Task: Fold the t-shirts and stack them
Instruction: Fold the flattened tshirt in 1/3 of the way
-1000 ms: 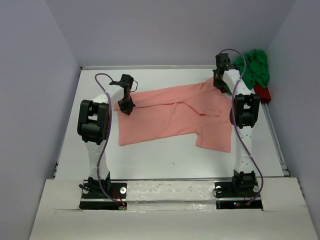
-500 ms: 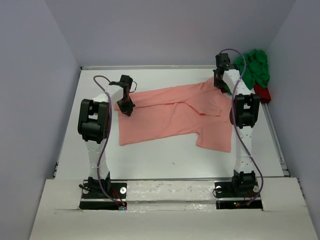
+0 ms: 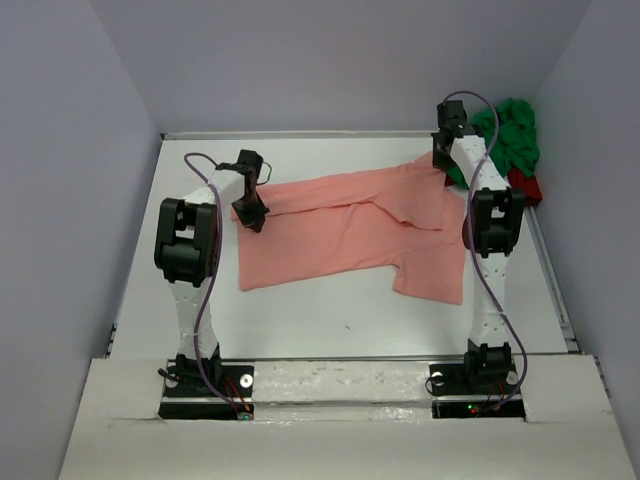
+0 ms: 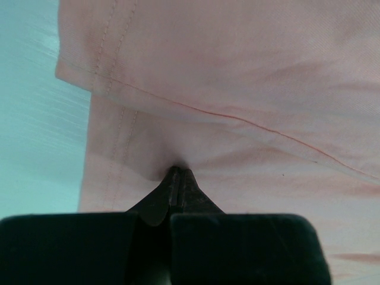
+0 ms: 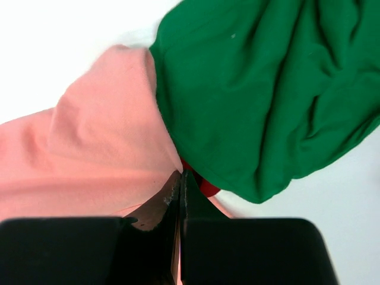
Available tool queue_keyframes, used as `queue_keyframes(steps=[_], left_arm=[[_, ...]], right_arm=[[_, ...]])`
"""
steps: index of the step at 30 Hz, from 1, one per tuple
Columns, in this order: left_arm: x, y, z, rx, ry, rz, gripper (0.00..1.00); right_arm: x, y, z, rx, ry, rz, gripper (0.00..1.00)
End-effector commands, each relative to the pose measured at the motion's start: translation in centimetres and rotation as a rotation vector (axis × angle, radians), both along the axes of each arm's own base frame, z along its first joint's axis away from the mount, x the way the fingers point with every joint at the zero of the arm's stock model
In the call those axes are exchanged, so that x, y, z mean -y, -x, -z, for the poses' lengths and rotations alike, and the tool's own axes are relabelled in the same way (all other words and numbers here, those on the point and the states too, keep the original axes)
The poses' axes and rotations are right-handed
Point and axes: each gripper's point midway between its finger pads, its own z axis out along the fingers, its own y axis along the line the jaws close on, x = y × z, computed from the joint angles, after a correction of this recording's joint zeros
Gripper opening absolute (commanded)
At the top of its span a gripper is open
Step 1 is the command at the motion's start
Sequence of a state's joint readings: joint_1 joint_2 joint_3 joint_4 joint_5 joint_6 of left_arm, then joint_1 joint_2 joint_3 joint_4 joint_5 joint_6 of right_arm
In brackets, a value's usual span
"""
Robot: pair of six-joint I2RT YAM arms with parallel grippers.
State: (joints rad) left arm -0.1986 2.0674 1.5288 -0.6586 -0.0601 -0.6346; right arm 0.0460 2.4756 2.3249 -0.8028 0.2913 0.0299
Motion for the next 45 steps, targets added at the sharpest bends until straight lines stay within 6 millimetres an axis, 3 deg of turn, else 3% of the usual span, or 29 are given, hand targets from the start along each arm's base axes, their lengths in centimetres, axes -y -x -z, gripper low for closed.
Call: queue_keyframes(steps=[1,5,8,11,15,17,20,22,24,29,35,36,40,43,44,45], left_arm=[[-1.4,2.9,2.7,-0.129,-0.039,-0.014,0.0],[-1.4,3.0,2.6,-0.128,-0.039,-0.013,0.0],[-1.4,3.1,2.5,-0.128,-0.036,-0.003,0.0],[-1.3,3.0,2.6,-0.127,-0.029,0.008,0.0],[-1.2,2.9,2.4,-0.119,-0.026,0.016,0.0],[-1.1,2.7,2.1,-0.111,-0.024,0.022,0.0],[-0.8,2.3,1.6,-0.093,-0.008,0.034,0.0],[-0.7,1.9,0.7,-0.061,-0.006,0.041,0.0],[-0.7,1.5,-0.2,-0.027,-0.024,0.051,0.0],[0.4,0.3,-4.8,0.116,-0.055,0.092,0.0],[1.2,0.1,-9.0,0.209,-0.079,0.109,0.0],[1.4,0.2,-9.5,0.22,-0.082,0.11,0.0],[1.6,0.0,-11.1,0.268,-0.078,0.111,0.0],[1.5,-1.2,-11.2,0.267,-0.091,0.11,0.0],[1.6,-2.0,-10.6,0.252,-0.092,0.111,0.0],[1.8,-2.4,-10.2,0.241,-0.083,0.114,0.0]], right_arm=[[1.9,-2.1,-9.0,0.217,0.03,0.032,0.0],[3.3,-1.8,-7.5,0.183,0.03,0.051,0.0],[3.6,-1.6,-4.6,0.128,0.02,0.05,0.0],[3.3,-1.3,-1.7,0.069,0.008,0.039,0.0],[2.7,-1.0,0.5,0.019,-0.024,0.023,0.0],[2.1,-1.0,0.6,0.014,-0.051,0.01,0.24],[1.7,-1.0,-0.5,0.032,-0.073,-0.006,0.67],[1.5,-1.1,-2.2,0.062,-0.08,-0.011,0.79],[0.9,-1.2,-3.2,0.084,-0.075,-0.024,0.81],[-0.2,-0.7,-7.9,0.156,-0.042,-0.037,0.84],[-1.7,1.1,-10.7,0.176,-0.036,-0.051,0.85],[-1.6,1.4,-11.8,0.195,-0.036,-0.047,0.85],[-2.9,2.6,-12.7,0.205,-0.09,-0.059,0.8],[-4.5,3.3,-11.7,0.176,-0.173,-0.097,0.06],[-5.1,3.6,-11.6,0.169,-0.179,-0.104,0.0],[-5.2,4.0,-11.1,0.153,-0.183,-0.106,0.0]])
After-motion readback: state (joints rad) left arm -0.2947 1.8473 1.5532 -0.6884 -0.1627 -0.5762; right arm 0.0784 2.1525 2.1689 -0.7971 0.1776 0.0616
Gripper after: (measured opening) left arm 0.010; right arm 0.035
